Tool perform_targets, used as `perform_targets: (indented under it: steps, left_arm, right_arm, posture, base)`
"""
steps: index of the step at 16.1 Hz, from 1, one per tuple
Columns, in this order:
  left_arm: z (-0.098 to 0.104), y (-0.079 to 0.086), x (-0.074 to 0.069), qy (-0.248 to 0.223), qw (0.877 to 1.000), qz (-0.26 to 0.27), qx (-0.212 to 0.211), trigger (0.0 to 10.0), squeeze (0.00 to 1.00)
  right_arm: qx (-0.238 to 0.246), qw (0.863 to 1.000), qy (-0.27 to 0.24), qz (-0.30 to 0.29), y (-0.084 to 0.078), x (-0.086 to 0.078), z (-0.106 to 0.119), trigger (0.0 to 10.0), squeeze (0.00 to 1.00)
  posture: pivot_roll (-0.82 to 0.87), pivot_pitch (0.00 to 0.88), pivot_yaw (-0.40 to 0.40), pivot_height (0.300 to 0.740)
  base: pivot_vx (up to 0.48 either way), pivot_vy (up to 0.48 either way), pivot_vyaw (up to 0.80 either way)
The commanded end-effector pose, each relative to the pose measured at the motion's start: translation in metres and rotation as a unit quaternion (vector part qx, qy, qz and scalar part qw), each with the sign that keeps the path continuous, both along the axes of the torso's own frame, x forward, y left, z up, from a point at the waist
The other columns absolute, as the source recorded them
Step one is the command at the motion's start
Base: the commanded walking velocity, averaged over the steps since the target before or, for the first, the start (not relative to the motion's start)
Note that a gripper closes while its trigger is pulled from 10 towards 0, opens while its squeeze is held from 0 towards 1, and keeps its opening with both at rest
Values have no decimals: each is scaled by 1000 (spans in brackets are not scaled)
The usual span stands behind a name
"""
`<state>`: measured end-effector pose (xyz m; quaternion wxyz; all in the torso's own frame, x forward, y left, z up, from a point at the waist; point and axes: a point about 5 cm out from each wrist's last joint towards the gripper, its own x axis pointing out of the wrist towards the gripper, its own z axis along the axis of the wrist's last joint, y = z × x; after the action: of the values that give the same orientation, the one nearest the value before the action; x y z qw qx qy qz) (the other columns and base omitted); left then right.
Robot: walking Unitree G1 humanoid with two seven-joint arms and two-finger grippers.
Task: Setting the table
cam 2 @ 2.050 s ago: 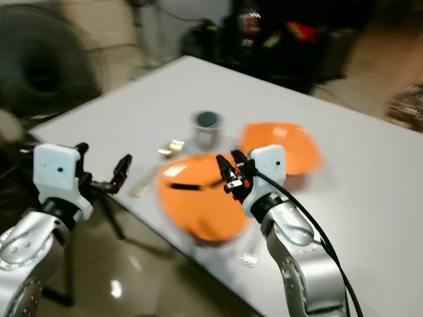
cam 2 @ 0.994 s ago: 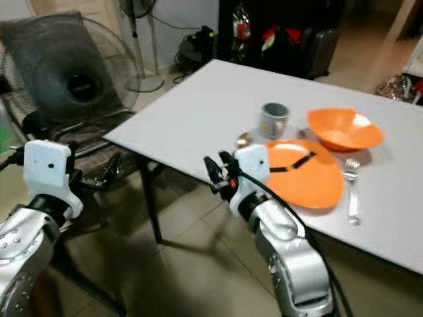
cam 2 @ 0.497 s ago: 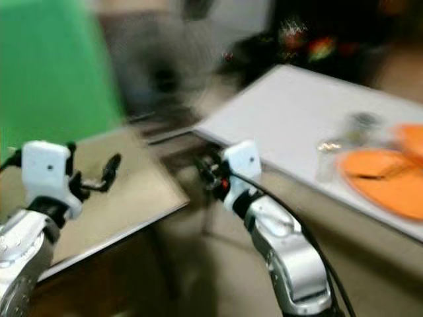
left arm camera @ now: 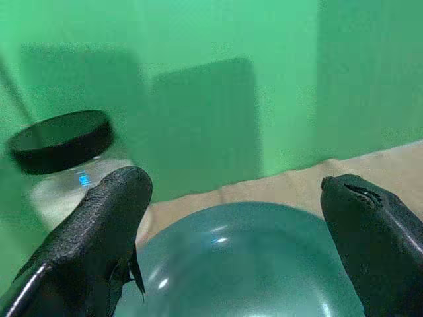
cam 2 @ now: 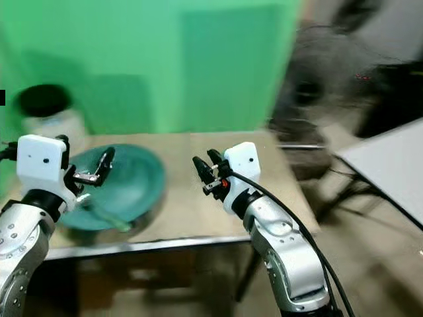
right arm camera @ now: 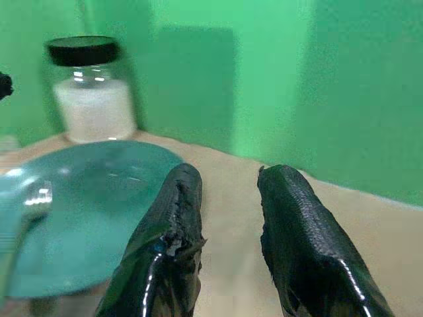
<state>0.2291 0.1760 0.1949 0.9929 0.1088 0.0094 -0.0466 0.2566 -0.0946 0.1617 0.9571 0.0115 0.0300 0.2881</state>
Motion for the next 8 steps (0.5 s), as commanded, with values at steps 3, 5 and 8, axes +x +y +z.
perform_targets:
  steps: [3, 5, 8]
  left_arm:
    - [0, -5, 1, 0, 1000, -9, -3, 10000, 0]
    - [-1, -5, 1, 0, 1000, -8, -2, 10000, 0]
    - [-2, -4, -1, 6, 1000, -6, -25, 10000, 0]
  right_arm:
    - [-6, 1000, -6, -10, -9, 5, 2, 10000, 0]
    - [-7, 1000, -5, -7, -8, 5, 1, 10000, 0]
    - [9, 1000, 9, -8, -9, 4, -2, 10000, 0]
  posture:
    - [-17, 0, 12, 740]
    - [-16, 0, 8, 740]
    - [-14, 0, 6, 740]
  base:
    - [0, -480, 800]
    - [0, -480, 800]
    - [0, 320, 215]
